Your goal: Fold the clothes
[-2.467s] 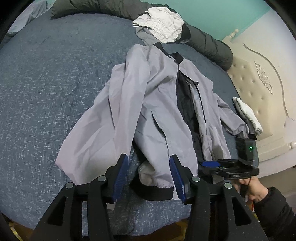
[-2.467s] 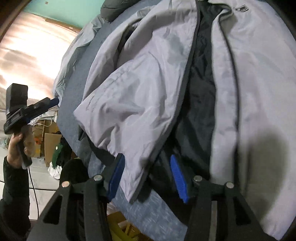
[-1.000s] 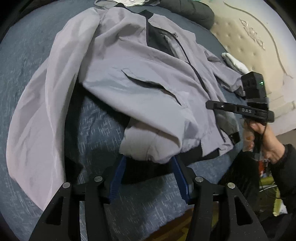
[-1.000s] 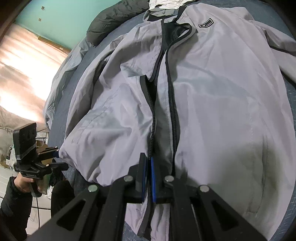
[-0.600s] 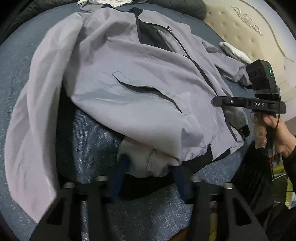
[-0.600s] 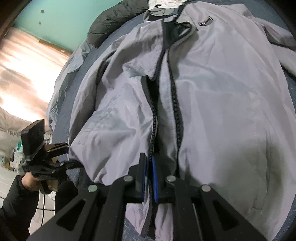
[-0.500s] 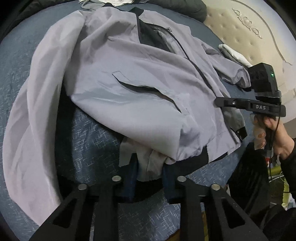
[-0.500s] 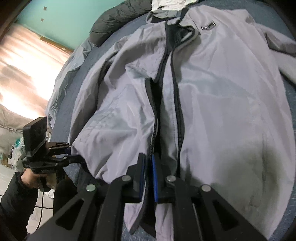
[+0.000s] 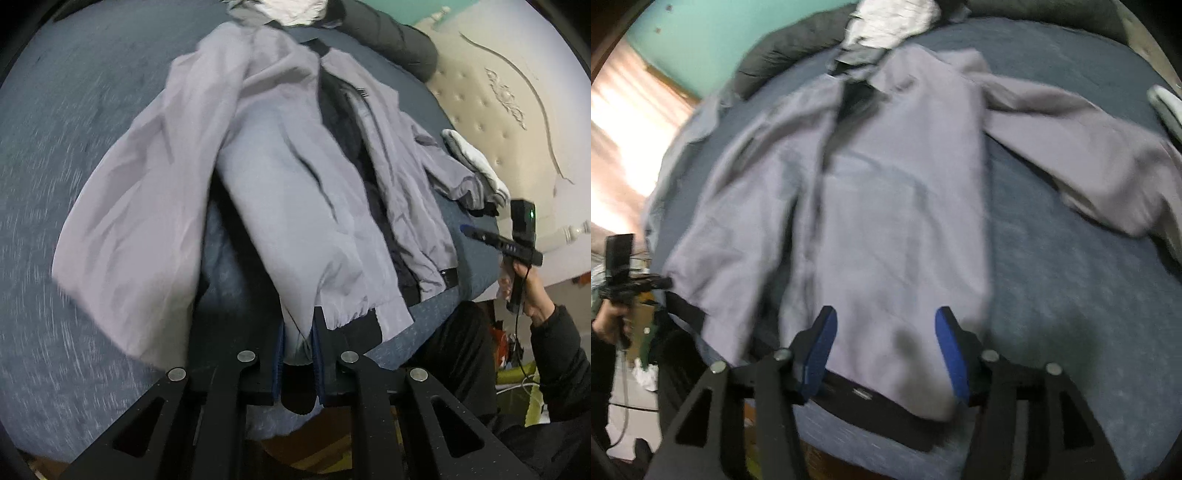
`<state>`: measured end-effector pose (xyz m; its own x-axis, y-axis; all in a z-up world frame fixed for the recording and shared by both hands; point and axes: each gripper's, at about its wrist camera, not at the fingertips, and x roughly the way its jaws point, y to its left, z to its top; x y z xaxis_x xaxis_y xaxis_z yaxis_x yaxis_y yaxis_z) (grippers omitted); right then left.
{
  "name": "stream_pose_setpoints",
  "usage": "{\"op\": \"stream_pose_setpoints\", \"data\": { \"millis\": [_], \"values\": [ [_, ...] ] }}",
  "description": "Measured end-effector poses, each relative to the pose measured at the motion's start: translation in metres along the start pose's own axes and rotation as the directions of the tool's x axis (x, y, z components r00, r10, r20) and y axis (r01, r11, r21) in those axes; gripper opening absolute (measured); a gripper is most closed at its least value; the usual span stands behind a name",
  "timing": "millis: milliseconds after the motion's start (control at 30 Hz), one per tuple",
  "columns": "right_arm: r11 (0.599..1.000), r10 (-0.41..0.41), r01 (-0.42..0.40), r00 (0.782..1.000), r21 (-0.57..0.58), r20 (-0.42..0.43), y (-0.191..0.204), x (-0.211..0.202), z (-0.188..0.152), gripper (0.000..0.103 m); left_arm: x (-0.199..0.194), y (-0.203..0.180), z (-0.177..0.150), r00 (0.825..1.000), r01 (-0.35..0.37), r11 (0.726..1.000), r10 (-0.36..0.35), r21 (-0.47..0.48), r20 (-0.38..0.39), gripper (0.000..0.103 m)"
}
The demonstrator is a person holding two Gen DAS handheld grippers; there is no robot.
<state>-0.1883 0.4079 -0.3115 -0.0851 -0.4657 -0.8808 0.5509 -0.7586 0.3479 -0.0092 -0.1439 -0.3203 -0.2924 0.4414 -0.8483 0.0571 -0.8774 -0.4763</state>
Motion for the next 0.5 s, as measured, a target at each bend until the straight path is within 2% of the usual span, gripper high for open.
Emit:
{"op": "stream_pose_setpoints", "data": {
  "millis": [100,200,400,433,467,500],
  "values": [
    [0.997,-0.016,0.018,0.999,0.070,-0.040,-0.023,0.009,-0.017,0.057,0.014,0.006,-0.004,1.000,0.000,0.999,-0.001,-0.039,-0.023,0.014],
    [0.993,0.018,-0.012,0.999,0.119,-0.049,-0.035,0.016,-0.027,0.057,0.020,0.006,-0.004,1.000,-0.018,0.999,0.017,-0.048,-0.023,0.014],
    [0.994,0.035,-0.029,0.998,0.107,-0.055,-0.031,0.022,-0.036,0.057,0.018,0.006,-0.010,1.000,-0.019,0.998,0.019,-0.053,0.000,0.014],
    [0.994,0.038,-0.032,0.998,0.105,-0.055,-0.030,0.023,-0.038,0.053,0.018,0.004,-0.010,1.000,-0.024,0.999,0.024,-0.048,0.002,0.014],
    [0.994,0.041,-0.035,0.998,0.103,-0.056,-0.030,0.024,-0.039,0.044,0.017,0.003,-0.011,1.000,-0.024,0.999,0.024,-0.044,0.005,0.014],
    [0.994,0.044,-0.038,0.997,0.100,-0.057,-0.029,0.025,-0.041,0.025,0.015,0.003,-0.011,1.000,-0.018,0.999,0.019,-0.043,0.008,0.014]
  ]
}}
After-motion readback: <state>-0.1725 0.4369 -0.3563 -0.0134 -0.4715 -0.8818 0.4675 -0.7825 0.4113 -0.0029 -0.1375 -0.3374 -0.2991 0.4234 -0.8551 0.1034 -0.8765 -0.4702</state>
